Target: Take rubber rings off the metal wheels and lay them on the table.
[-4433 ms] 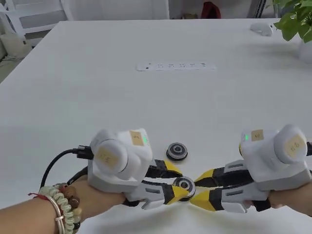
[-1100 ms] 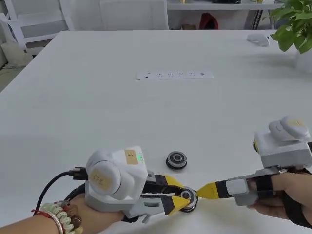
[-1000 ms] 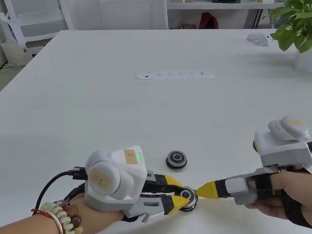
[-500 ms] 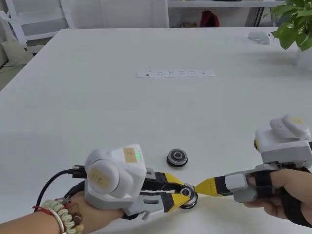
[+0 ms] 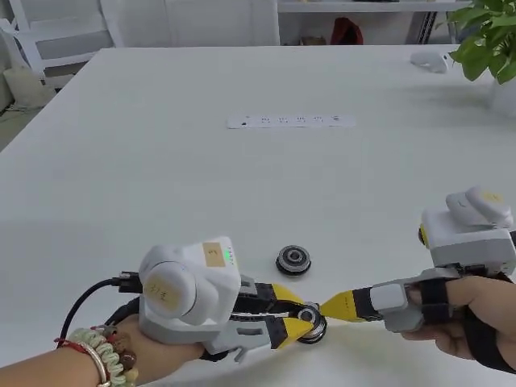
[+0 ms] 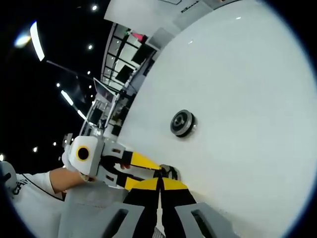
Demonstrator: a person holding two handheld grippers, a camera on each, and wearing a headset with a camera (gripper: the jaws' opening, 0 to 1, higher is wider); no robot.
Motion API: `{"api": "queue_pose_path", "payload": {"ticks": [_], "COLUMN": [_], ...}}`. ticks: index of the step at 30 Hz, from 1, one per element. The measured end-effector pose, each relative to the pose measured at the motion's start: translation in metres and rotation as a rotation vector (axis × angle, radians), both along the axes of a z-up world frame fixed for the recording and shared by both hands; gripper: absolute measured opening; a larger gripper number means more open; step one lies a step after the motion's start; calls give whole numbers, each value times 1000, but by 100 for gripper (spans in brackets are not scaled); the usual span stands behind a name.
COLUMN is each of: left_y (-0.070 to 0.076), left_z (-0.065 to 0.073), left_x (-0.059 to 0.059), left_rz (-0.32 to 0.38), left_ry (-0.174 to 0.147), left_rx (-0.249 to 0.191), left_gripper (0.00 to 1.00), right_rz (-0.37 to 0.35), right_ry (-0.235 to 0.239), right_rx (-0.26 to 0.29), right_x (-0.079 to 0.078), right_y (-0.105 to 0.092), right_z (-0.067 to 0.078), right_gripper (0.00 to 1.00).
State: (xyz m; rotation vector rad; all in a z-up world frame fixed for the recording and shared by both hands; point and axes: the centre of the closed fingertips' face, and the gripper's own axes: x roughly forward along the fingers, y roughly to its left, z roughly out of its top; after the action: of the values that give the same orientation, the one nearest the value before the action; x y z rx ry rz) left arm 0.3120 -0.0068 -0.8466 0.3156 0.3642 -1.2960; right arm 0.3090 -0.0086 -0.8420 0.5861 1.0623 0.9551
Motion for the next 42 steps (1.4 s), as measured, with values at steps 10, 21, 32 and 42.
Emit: {"api": "queue_pose_path", "payload": {"ticks": [10, 21, 32, 42], "left_y": [0, 0, -2, -1], "left_z": [0, 0, -2, -1], "left_x": [1, 1, 1, 1], "left_rz": [4, 1, 0, 2], "left_ry": [5, -5, -9, -18], "left_rx": [0, 5, 12, 16], "left_gripper": [14, 14, 14, 14], "right_rz": [1, 1, 7, 1], "right_ry": [-3, 3, -1, -2], "right_rx": [6, 17, 27, 45], "right_x": [1, 0, 0, 1], "right_y": [1, 4, 9, 9], "right_z": [1, 4, 7, 11], "right_gripper": [0, 0, 0, 0]}}
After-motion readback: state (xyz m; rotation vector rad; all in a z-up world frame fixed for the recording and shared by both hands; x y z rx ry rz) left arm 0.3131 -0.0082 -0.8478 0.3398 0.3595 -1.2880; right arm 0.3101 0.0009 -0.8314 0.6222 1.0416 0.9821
